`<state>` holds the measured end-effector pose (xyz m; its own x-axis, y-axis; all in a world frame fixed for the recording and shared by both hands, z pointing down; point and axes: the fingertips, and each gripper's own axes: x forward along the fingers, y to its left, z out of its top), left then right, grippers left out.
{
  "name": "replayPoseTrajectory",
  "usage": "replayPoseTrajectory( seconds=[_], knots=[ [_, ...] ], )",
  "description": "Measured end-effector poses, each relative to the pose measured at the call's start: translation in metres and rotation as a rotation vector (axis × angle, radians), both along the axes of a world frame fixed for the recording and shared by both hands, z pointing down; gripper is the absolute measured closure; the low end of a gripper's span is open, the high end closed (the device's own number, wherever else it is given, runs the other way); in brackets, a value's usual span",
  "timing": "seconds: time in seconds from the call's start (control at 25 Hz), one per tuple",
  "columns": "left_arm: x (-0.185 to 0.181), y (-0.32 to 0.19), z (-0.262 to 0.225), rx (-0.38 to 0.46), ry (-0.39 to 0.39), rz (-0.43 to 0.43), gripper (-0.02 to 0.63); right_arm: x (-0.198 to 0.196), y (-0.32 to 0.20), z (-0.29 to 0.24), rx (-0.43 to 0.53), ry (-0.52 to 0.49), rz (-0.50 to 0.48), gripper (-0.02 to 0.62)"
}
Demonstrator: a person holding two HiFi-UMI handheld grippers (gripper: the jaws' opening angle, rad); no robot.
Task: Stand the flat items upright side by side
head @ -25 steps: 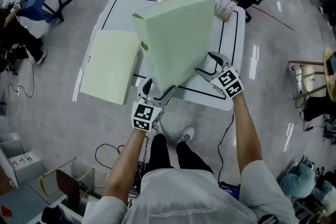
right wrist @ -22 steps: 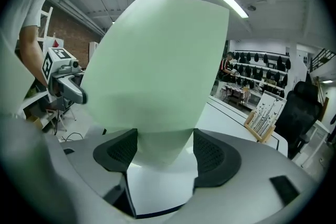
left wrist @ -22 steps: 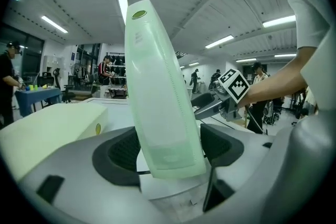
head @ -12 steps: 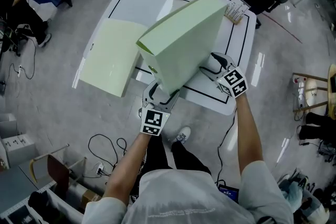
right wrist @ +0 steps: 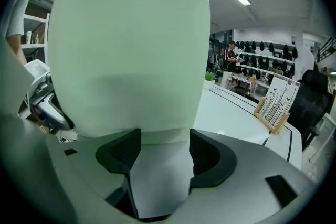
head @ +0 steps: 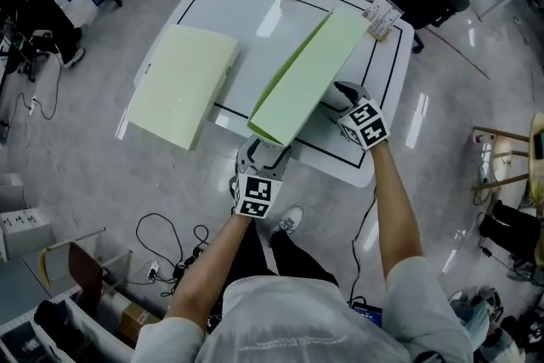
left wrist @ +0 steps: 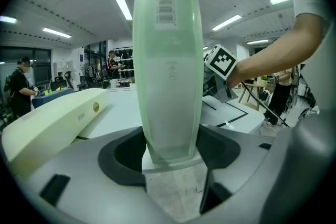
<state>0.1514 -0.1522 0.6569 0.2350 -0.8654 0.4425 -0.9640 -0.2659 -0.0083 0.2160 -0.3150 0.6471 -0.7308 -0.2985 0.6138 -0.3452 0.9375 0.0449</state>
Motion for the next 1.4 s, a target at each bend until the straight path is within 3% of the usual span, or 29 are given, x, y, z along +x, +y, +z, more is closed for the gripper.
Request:
replayPoseTrajectory(
  seconds=[0.12,0.32,0.64,0.84,1.08,1.2,1.28,1.4],
  knots=[
    [0.002,-0.006,0.0,-0.004,0.019,-0.034,0.299,-0.005,-0.005,-0.001,-0.008,-0.015,0.017,0.29],
    [0.008,-0.01,-0.001,-0.01,0.016,-0.053,0.299,-0.007,0.013,0.002,-0.013,0.025,-0.045,0.286],
    [-0.002,0.008,-0.025,-0.007,0.065,-0.03,0.287,0.009,0.038,0.002,-0.048,0.028,0.02,0.282],
    [-0.034,0.054,-0.038,-0.033,0.094,0.0,0.287,0.038,0.068,-0.025,-0.074,0.011,0.119,0.282],
    [-0.084,0.09,-0.077,-0.017,0.025,0.013,0.288,0.051,0.11,-0.087,-0.045,-0.087,0.244,0.284],
    [-0.11,0.093,-0.114,0.032,0.031,-0.008,0.35,0.05,0.125,-0.13,0.018,-0.126,0.273,0.294],
    [-0.127,0.091,-0.141,0.071,0.003,-0.011,0.399,0.043,0.133,-0.16,0.055,-0.156,0.265,0.352],
    [-0.138,0.087,-0.182,0.129,-0.044,0.034,0.467,0.031,0.142,-0.206,0.139,-0.182,0.229,0.38]
  ],
)
